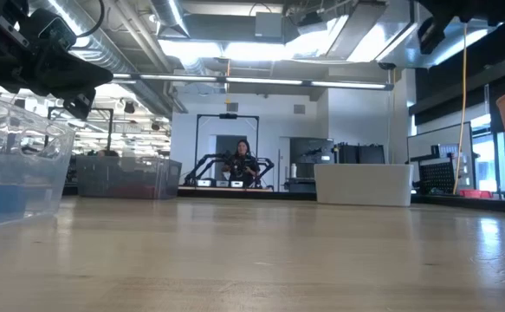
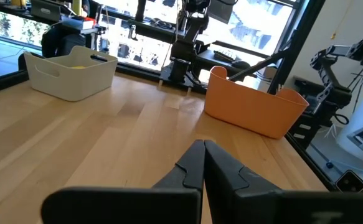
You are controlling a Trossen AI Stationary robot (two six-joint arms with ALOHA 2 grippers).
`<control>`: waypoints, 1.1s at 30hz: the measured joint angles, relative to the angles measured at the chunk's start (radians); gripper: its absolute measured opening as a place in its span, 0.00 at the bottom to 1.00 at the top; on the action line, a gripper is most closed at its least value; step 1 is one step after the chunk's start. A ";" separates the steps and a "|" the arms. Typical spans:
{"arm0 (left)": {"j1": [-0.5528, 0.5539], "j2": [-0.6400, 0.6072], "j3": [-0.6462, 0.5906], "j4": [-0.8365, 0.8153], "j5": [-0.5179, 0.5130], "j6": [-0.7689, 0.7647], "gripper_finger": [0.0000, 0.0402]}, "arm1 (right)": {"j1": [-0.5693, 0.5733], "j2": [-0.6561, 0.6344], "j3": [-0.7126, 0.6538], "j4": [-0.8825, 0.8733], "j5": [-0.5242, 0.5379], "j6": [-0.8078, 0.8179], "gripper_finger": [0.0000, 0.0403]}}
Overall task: Sort & place blocks by color
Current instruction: Return to Home Position
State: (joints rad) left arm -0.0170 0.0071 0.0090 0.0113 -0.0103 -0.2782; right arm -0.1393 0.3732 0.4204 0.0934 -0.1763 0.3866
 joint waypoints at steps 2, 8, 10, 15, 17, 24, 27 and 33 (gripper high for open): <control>0.000 0.000 0.000 0.000 0.000 0.000 0.00 | 0.000 -0.024 -0.028 0.041 0.019 0.002 0.01; 0.000 0.000 0.000 0.000 0.000 0.000 0.00 | -0.025 -0.048 -0.117 0.143 0.037 0.026 0.00; 0.000 0.000 0.000 0.000 0.000 0.000 0.00 | -0.045 -0.048 -0.149 0.157 0.037 0.039 0.00; 0.000 0.000 0.000 0.000 0.000 0.000 0.00 | -0.093 -0.067 -0.224 0.163 0.035 0.080 0.00; 0.000 0.000 0.000 0.000 0.000 0.000 0.00 | -0.106 -0.091 -0.255 0.175 0.030 0.080 0.00; 0.000 0.000 0.000 0.000 0.000 0.000 0.00 | -0.155 -0.224 -0.313 0.132 0.013 0.061 0.00; 0.000 0.000 0.000 0.000 0.000 0.000 0.00 | -0.159 -0.302 -0.313 0.053 0.011 0.036 0.00; 0.000 0.000 0.000 0.000 0.000 0.000 0.00 | -0.123 -0.370 -0.316 -0.049 0.030 0.083 0.00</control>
State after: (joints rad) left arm -0.0174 0.0074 0.0090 0.0113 -0.0106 -0.2783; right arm -0.2628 0.0034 0.1043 0.0447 -0.1460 0.4691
